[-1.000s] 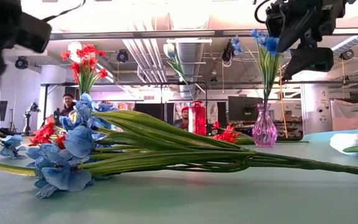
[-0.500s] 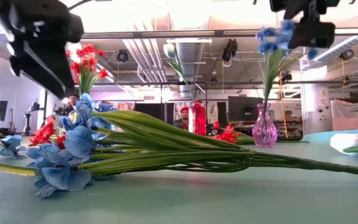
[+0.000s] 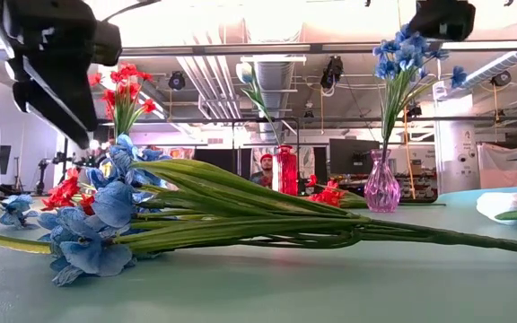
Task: Sort flowers into vase by color
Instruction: Put the left red flower into the yellow vase
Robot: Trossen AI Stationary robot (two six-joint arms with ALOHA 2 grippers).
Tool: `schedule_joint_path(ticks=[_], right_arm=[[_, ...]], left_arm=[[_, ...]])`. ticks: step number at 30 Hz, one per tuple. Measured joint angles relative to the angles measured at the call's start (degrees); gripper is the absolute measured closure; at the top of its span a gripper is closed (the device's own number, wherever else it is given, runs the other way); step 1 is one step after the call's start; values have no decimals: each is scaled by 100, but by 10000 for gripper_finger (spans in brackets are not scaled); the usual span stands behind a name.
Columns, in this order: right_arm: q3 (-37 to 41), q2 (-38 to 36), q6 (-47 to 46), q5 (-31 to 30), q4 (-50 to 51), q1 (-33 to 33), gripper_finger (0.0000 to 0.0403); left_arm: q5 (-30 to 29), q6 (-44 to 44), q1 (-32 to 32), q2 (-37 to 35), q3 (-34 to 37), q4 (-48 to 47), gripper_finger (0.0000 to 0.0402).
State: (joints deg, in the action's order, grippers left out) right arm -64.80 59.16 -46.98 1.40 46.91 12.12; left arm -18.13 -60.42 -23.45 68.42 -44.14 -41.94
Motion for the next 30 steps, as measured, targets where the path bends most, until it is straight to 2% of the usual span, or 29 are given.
schedule_joint_path(ticks=[3, 8, 20, 30], right_arm=[[-223, 0, 61, -1, 87, 0, 154], [-534, 0, 256, 1, 92, 0, 154], [-832, 0, 408, 1, 86, 0, 154], [-832, -1, 351, 1, 78, 0, 154]], left_arm=[[-43, 131, 3, 0, 0, -5, 128], [-814, 580, 304, 21, 0, 142, 128], [-827, 2415, 2274, 944, 0, 520, 128], [-818, 3253, 3130, 1620, 0, 991, 128]])
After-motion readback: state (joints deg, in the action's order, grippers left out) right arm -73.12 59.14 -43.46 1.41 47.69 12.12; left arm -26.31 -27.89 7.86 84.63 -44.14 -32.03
